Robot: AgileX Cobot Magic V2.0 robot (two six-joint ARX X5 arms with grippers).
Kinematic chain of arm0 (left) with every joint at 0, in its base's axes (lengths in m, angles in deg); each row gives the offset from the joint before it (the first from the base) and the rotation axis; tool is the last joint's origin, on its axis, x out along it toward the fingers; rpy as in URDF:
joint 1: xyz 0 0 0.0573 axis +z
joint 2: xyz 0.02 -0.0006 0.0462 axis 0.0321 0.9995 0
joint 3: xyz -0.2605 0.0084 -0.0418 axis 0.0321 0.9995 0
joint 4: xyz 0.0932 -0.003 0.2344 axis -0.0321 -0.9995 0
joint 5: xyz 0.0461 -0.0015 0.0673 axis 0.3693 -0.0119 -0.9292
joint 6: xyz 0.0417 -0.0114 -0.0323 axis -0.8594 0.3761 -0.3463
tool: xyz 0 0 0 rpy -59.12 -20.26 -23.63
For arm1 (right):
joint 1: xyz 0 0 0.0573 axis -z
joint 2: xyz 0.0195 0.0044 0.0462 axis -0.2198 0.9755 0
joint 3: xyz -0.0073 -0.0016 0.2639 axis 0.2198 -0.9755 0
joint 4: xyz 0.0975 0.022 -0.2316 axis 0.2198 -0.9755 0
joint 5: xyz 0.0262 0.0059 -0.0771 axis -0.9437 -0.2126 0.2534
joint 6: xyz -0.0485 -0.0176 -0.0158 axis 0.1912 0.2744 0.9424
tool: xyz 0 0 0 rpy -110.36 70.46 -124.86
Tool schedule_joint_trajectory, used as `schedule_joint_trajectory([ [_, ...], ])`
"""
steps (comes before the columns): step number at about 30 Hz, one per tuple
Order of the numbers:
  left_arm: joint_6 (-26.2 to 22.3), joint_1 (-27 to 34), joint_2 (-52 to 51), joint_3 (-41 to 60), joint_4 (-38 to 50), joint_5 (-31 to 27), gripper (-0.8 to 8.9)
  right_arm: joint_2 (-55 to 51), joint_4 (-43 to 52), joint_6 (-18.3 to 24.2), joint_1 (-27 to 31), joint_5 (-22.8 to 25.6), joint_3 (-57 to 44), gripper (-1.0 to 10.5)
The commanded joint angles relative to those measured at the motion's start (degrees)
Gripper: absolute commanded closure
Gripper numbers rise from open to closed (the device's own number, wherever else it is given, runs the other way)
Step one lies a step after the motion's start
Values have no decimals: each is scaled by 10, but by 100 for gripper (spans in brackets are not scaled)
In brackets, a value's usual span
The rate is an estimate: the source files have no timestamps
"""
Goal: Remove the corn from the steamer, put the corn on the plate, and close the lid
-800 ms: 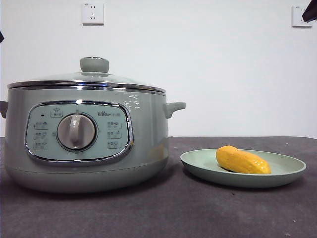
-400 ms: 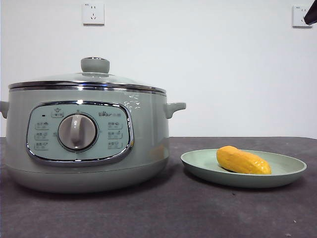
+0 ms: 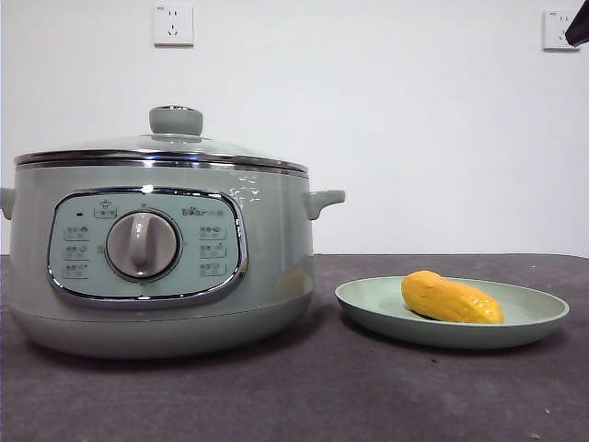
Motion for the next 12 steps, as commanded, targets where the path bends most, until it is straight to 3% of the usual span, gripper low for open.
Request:
schedule_joint_trajectory([
  [1,7,12,-12,27,7,2,816,-1,3,-5,0,2,-4,944],
  [12,38,35,-78,70,-1,1,816,-1,3,-5,0,2,-4,944],
])
